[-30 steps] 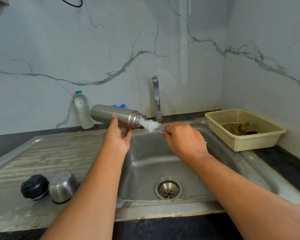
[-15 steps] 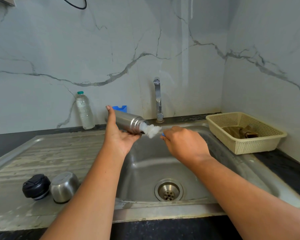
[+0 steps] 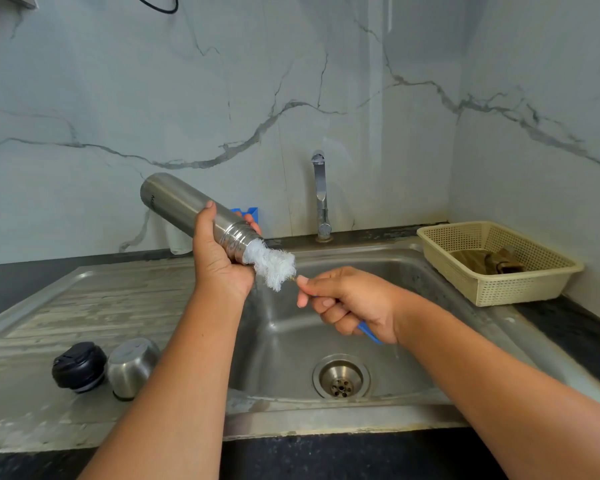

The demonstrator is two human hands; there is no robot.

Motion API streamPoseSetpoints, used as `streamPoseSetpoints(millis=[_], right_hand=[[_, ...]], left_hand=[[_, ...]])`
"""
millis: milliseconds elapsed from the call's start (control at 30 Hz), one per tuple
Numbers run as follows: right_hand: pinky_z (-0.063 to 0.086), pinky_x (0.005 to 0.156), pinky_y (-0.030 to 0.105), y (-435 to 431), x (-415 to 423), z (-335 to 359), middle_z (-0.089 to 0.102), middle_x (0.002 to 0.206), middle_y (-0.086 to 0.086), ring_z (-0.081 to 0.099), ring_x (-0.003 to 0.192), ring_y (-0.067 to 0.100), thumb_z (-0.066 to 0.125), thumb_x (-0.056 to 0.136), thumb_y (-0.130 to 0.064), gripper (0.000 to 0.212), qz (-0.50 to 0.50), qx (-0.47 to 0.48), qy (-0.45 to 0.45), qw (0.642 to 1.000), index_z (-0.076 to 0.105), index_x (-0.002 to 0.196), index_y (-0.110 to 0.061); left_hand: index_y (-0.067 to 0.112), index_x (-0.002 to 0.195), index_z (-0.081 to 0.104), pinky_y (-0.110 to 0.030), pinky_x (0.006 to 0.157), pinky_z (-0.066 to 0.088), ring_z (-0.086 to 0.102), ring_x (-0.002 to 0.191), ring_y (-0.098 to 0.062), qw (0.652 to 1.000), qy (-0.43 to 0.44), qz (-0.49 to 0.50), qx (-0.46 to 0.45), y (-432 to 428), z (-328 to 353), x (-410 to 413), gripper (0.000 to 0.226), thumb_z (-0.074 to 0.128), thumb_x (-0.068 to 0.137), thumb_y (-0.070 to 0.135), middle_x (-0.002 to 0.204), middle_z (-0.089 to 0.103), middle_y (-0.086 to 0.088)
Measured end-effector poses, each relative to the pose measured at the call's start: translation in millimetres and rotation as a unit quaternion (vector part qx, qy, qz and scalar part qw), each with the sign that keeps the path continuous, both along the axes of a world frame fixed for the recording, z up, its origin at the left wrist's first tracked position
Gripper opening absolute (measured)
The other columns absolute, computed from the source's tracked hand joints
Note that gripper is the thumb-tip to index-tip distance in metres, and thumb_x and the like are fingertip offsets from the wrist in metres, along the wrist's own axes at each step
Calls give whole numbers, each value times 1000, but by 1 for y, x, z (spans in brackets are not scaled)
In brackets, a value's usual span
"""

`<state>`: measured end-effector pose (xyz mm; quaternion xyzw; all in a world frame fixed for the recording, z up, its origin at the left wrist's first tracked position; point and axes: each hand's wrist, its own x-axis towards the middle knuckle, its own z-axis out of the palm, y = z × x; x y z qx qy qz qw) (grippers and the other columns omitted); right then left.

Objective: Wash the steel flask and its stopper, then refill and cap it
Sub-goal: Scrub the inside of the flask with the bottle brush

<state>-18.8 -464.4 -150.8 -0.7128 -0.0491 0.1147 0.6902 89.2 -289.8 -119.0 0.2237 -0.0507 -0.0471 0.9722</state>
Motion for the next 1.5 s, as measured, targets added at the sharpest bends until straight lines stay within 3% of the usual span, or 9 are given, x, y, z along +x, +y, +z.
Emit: streamPoseSetpoints(millis=[167,300,433,667,767,967,1133,1333,1500], right_hand=[[18,33,11,-12,-2,0,32,62,-8,26,40,1,62,96,-38,30,90,108,141,980,69,92,-10],[27,41,18,-8,2,-7,50,65,-4,34,49,7,55,103,-45,42,-7,-68,-4,998,73,101,-8],[54,71,27,-7,5,-14,67,86,-9,63,77,9,78,85,-50,31,-128,-371,-210,895,69,99,-24],[54,71,40,-2,12,-13,65,80,1,60,76,23,68,98,-35,20,-270,-420,-316,807,69,93,-16],[41,56,33,4,9,-13,52,62,-2,49,59,19,56,104,-38,36,-226,-429,-309,818,55,73,-20],[24,43,19,1,5,-4,40,61,-5,31,44,7,54,105,-41,35,-75,-121,-56,988,70,89,-14],[17,33,13,-10,0,-1,24,61,-8,21,40,1,51,104,-42,34,58,97,150,982,63,92,-13],[31,41,18,-8,5,-10,51,66,-2,35,48,7,51,105,-46,45,-13,-61,19,998,71,107,-7],[52,72,20,-6,12,-19,66,95,-7,64,84,8,80,87,-41,28,-149,-358,-190,902,65,105,-24]], left_hand=[[5,113,60,-28,69,58,66,72,-20,1000,-17,-14,-15,-3,-3,-2,46,81,83,33,93,66,-8],[9,108,58,-25,61,58,66,63,-19,1000,-3,10,24,-5,-5,0,39,78,87,34,78,67,-7],[9,123,61,-30,60,57,68,67,-20,994,4,81,76,-2,-7,10,62,86,75,39,85,69,-9],[13,144,53,-36,68,61,73,89,-24,987,25,147,57,-3,-9,19,92,93,64,35,113,70,-8],[9,140,58,-35,68,60,71,84,-24,989,16,132,56,1,-12,23,86,90,65,38,106,71,-8],[10,107,61,-28,62,57,65,62,-19,995,11,70,75,2,-14,16,38,79,84,33,75,65,-5],[7,116,59,-29,68,58,66,68,-20,999,-19,15,34,-3,-11,6,45,78,85,33,81,67,-8],[11,114,59,-27,60,57,66,63,-18,996,-3,36,83,-1,-12,10,44,78,84,37,76,67,-6],[11,127,59,-34,62,57,69,69,-23,987,11,116,113,-2,-13,14,73,88,65,36,99,66,-10]])
